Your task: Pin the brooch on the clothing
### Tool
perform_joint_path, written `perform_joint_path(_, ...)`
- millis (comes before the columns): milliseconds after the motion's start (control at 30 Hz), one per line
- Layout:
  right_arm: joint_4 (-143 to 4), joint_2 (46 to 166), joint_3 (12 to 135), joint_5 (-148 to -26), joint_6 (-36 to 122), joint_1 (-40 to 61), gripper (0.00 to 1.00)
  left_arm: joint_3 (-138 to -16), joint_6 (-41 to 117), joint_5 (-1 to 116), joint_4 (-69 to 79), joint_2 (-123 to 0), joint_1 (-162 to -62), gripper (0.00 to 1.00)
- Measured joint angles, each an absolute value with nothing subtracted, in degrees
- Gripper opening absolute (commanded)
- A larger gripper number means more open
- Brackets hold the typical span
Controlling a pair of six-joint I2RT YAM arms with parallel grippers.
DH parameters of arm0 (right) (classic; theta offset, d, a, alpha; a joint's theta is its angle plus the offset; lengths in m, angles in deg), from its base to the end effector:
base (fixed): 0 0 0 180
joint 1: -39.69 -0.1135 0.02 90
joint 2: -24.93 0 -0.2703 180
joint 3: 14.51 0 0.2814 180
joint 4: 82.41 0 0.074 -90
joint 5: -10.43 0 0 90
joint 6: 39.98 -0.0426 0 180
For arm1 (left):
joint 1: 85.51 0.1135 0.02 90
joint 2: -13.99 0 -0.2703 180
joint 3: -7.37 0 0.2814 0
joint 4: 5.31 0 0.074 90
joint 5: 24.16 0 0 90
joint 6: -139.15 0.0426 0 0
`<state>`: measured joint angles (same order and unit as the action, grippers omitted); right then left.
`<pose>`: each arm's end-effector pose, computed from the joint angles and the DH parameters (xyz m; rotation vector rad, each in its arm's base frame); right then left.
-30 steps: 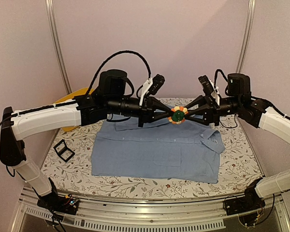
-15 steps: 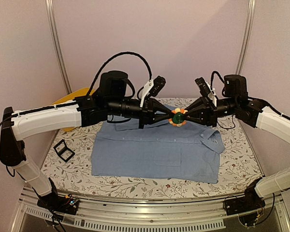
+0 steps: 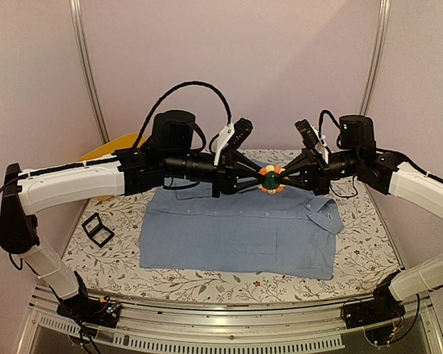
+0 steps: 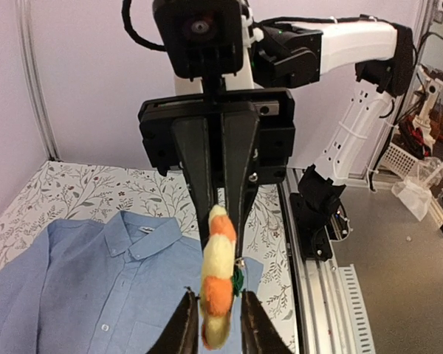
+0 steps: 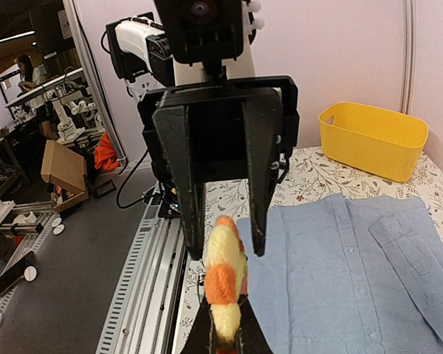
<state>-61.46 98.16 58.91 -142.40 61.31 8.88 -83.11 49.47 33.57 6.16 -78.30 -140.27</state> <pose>0.2475 0.1917 0.3401 -1.3341 1.3857 1.2743 0.2233 -0.3555 0.3494 1.2503 1.4671 -1.1636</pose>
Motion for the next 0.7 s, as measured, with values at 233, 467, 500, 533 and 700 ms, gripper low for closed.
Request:
perform_joint_path(233,-65.13,98.16,58.91,-143.62,58.99,8.82,0.00,-78.70,49.20,33.31,4.22,-76.71,-140.22,0.53)
perform_joint_path(467,-67.36,98.16,58.91,-145.92,58.07,8.66,0.00,-78.39,49.14,33.20,3.06,-76.57,-140.22,0.50)
perform_joint_path(500,-67.82,98.16,58.91,-146.16,57.92,8.64,0.00,-78.39,49.14,33.11,2.93,-76.57,-140.22,0.50)
perform_joint_path(533,-68.34,98.14,58.91,-146.22,57.72,8.62,0.00,-78.39,49.14,33.00,2.88,-76.57,-140.22,0.49)
perform_joint_path(700,-71.12,97.22,58.91,-146.31,56.63,8.60,0.00,-78.70,49.05,32.30,2.18,-76.60,-140.22,0.43)
